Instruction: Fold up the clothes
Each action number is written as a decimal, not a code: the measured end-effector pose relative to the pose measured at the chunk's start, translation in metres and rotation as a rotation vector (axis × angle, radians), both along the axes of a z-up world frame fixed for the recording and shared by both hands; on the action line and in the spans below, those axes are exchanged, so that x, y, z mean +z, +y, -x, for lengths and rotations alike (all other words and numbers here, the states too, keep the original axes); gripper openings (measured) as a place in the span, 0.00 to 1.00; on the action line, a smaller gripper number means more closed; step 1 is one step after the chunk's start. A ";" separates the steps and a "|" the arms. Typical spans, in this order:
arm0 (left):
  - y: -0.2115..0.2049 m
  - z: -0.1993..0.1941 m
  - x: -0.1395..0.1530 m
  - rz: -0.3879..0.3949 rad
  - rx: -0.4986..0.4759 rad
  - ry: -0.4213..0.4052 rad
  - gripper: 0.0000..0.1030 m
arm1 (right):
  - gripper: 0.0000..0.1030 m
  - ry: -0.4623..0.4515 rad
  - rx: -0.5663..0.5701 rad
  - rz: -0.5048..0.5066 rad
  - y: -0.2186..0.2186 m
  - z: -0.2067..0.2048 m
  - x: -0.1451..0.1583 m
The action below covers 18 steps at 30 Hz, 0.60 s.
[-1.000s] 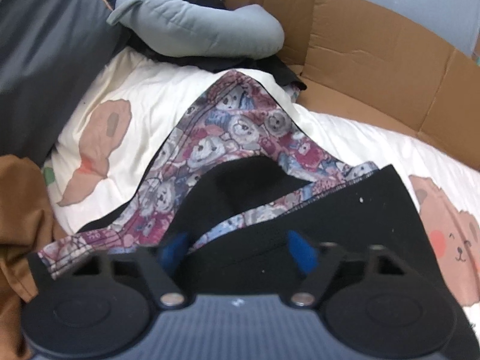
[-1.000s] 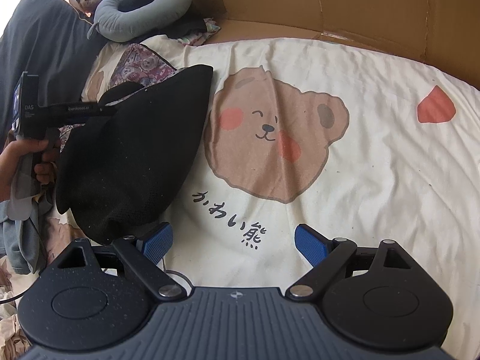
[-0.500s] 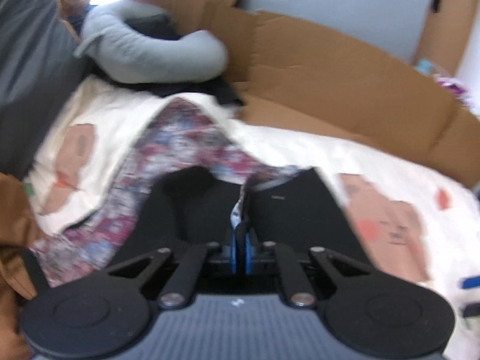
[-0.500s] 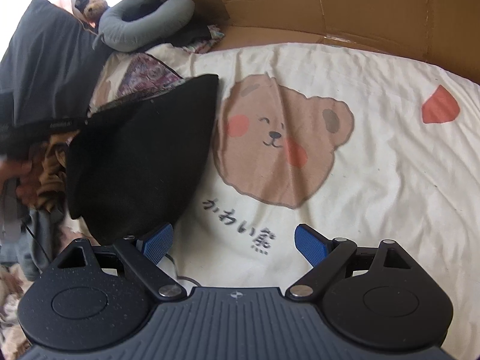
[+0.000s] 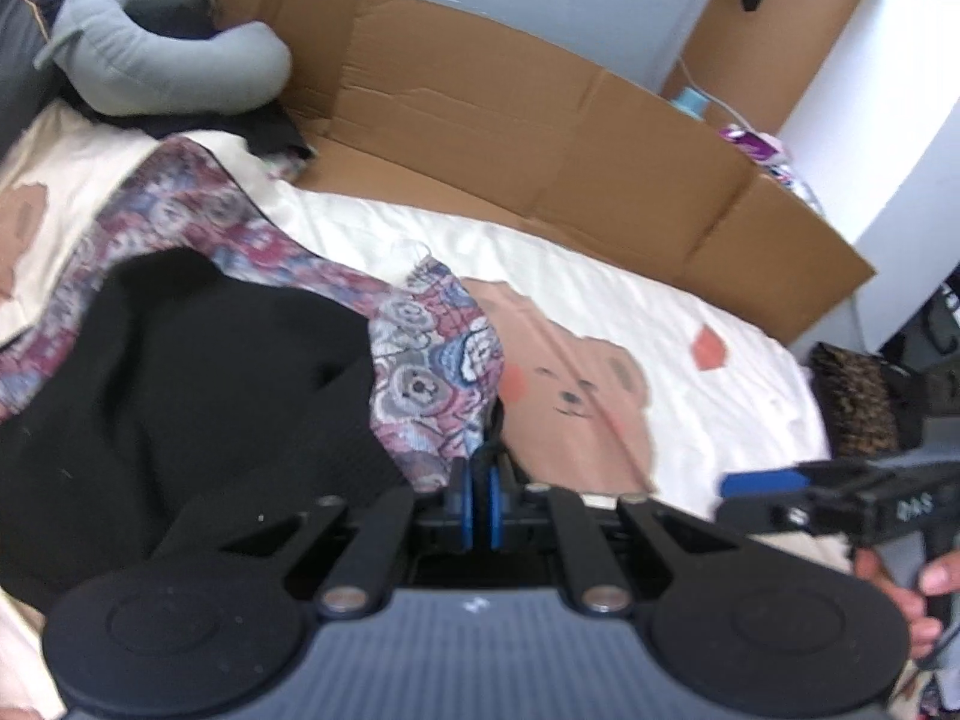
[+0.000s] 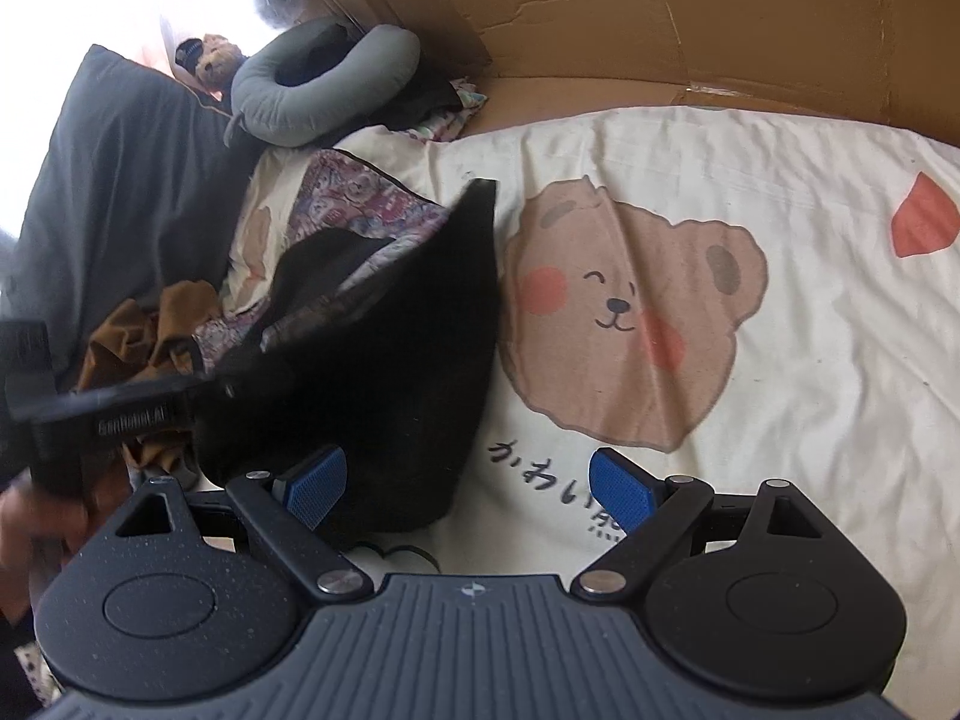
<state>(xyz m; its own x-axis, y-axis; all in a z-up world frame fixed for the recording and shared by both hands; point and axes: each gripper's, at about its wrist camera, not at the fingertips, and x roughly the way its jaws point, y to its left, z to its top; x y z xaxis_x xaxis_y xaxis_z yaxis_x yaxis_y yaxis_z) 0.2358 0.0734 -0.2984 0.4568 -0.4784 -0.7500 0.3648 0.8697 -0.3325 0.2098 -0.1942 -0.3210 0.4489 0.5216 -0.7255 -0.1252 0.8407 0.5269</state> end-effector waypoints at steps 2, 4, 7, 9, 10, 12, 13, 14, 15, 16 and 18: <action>-0.007 0.009 -0.001 0.021 -0.010 0.014 0.05 | 0.89 0.005 -0.002 -0.021 0.001 -0.002 0.000; -0.014 0.017 -0.002 0.042 -0.020 0.027 0.05 | 0.89 0.012 -0.008 -0.046 0.001 -0.003 0.000; -0.023 0.031 -0.006 0.074 -0.026 0.058 0.05 | 0.89 0.027 -0.019 -0.082 0.000 -0.004 -0.001; -0.027 0.040 -0.008 0.096 -0.026 0.081 0.05 | 0.89 0.042 -0.028 -0.095 -0.001 -0.005 -0.003; -0.029 0.045 -0.010 0.108 -0.028 0.094 0.05 | 0.89 0.061 -0.038 -0.112 -0.003 -0.005 -0.007; -0.032 0.055 -0.010 0.117 -0.033 0.100 0.05 | 0.89 0.101 -0.058 -0.146 -0.006 -0.006 -0.014; -0.033 0.060 -0.010 0.125 -0.038 0.108 0.05 | 0.89 0.121 -0.069 -0.163 -0.008 -0.007 -0.018; -0.034 0.065 -0.010 0.133 -0.042 0.116 0.05 | 0.89 0.135 -0.075 -0.174 -0.008 -0.007 -0.021; -0.034 0.068 -0.010 0.142 -0.049 0.125 0.05 | 0.89 0.143 -0.077 -0.178 -0.008 -0.006 -0.025; -0.035 0.071 -0.010 0.150 -0.056 0.135 0.05 | 0.89 0.151 -0.079 -0.179 -0.007 -0.006 -0.028; -0.036 0.078 -0.009 0.164 -0.074 0.146 0.05 | 0.89 0.166 -0.082 -0.182 -0.006 -0.005 -0.033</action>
<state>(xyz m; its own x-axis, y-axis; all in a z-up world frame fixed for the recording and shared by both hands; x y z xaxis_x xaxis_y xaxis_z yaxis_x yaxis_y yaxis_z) 0.1582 0.0372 -0.3073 0.3084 -0.6275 -0.7149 0.3633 0.7723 -0.5211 0.2152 -0.2005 -0.3543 0.3772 0.6172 -0.6905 0.0403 0.7339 0.6781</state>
